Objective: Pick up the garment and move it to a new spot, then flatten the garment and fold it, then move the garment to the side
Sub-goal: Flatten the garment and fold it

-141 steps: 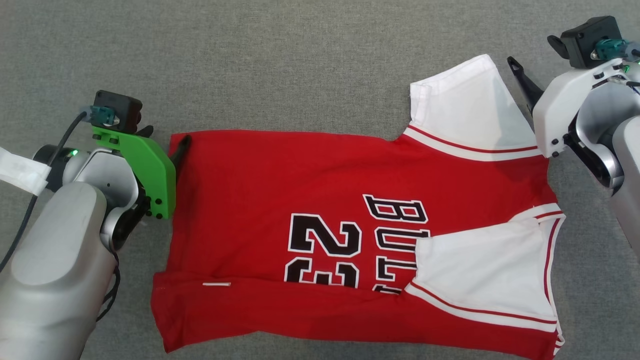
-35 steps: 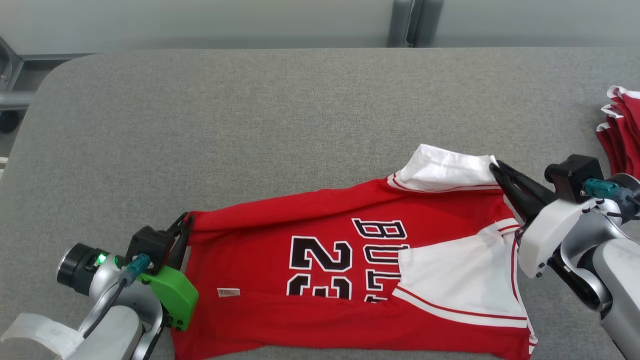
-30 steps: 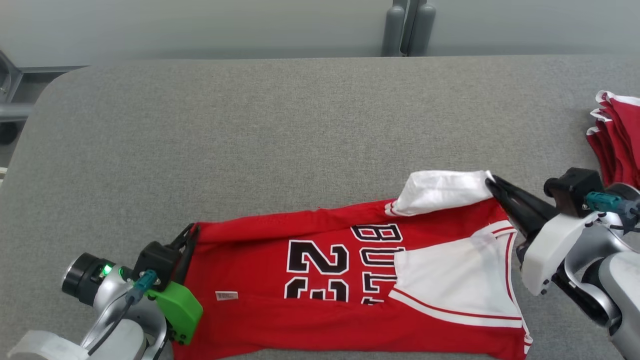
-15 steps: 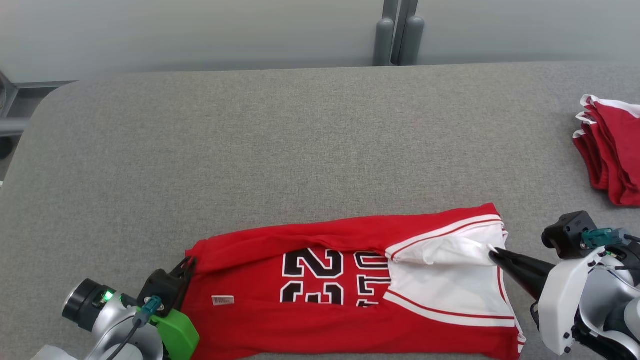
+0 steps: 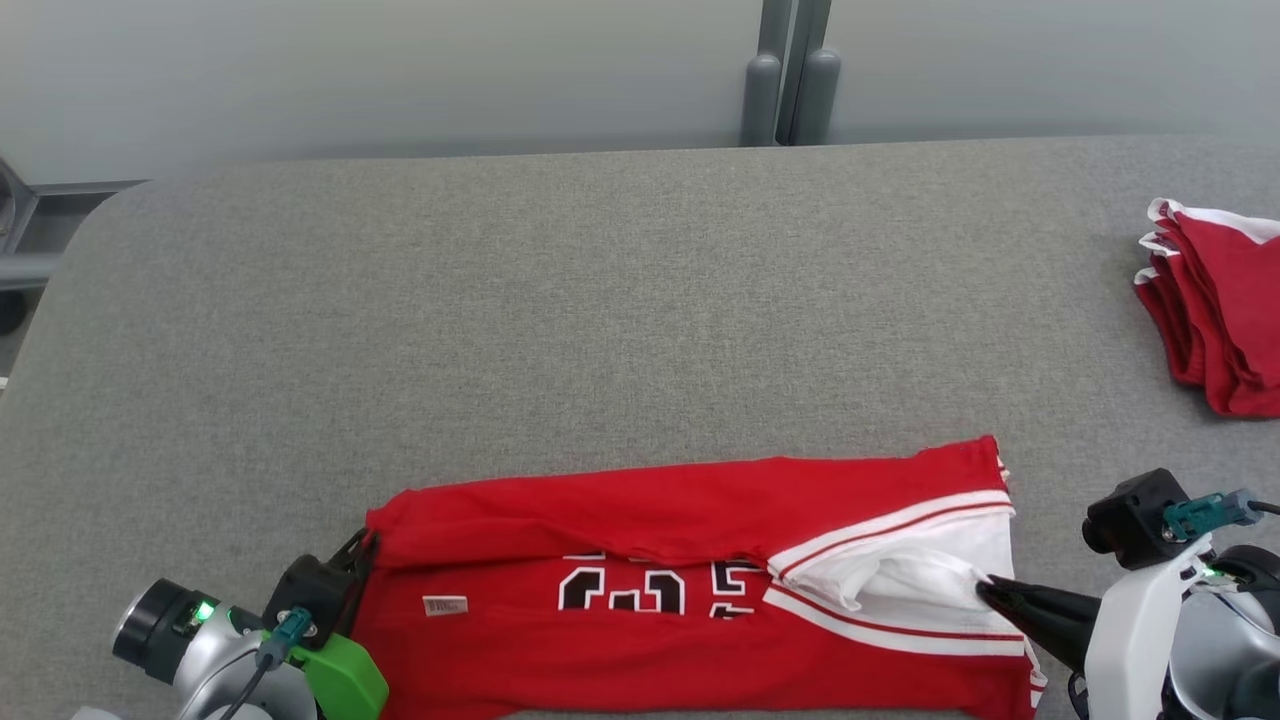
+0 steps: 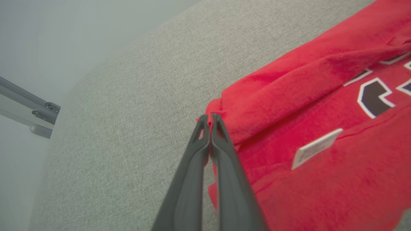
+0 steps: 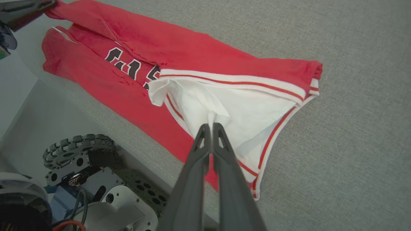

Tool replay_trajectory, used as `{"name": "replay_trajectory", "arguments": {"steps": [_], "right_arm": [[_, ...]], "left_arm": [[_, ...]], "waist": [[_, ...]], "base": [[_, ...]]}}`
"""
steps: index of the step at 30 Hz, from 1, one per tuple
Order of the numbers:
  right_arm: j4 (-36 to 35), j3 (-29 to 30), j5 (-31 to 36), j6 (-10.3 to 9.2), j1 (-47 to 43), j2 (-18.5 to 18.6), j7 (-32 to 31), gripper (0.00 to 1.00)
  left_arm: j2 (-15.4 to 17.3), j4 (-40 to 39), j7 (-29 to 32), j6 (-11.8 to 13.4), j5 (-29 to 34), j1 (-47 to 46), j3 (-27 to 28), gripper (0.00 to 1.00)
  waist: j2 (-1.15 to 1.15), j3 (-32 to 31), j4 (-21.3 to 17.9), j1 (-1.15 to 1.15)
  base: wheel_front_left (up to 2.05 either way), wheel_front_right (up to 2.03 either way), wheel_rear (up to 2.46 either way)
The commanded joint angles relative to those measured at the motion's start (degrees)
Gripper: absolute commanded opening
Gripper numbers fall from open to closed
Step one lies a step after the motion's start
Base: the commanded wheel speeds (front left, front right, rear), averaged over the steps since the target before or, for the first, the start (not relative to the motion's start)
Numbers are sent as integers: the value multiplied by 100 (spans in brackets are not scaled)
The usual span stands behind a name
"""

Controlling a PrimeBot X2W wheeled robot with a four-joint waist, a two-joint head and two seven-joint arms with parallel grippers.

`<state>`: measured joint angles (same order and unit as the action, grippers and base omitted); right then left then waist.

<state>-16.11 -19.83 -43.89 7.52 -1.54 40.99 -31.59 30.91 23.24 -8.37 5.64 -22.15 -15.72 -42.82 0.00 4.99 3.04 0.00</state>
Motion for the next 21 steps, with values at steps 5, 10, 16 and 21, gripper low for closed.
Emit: {"name": "replay_trajectory", "arguments": {"steps": [5, 10, 16, 21], "right_arm": [[-248, 193, -99, -7, -336, -140, -394, 0], [-338, 249, -94, -7, -516, -257, -637, 0], [-155, 309, -94, -6, -806, -567, -991, 100], [-106, 335, 62, -5, -870, -727, -1036, 100]], "left_arm": [[-13, 97, -78, -3, -120, 83, 7, 0], [-53, 189, -101, 20, -181, 114, 4, 0], [-130, 281, -85, 105, -324, 177, 77, 100], [-176, 310, -133, 212, -446, 289, 147, 100]], "waist": [[0, -1, 7, 0], [0, -11, 17, 0], [0, -27, 35, 0], [0, -48, 52, 0]], "base": [[0, 0, 0], [0, 0, 0], [0, 0, 0], [0, 0, 0]]}}
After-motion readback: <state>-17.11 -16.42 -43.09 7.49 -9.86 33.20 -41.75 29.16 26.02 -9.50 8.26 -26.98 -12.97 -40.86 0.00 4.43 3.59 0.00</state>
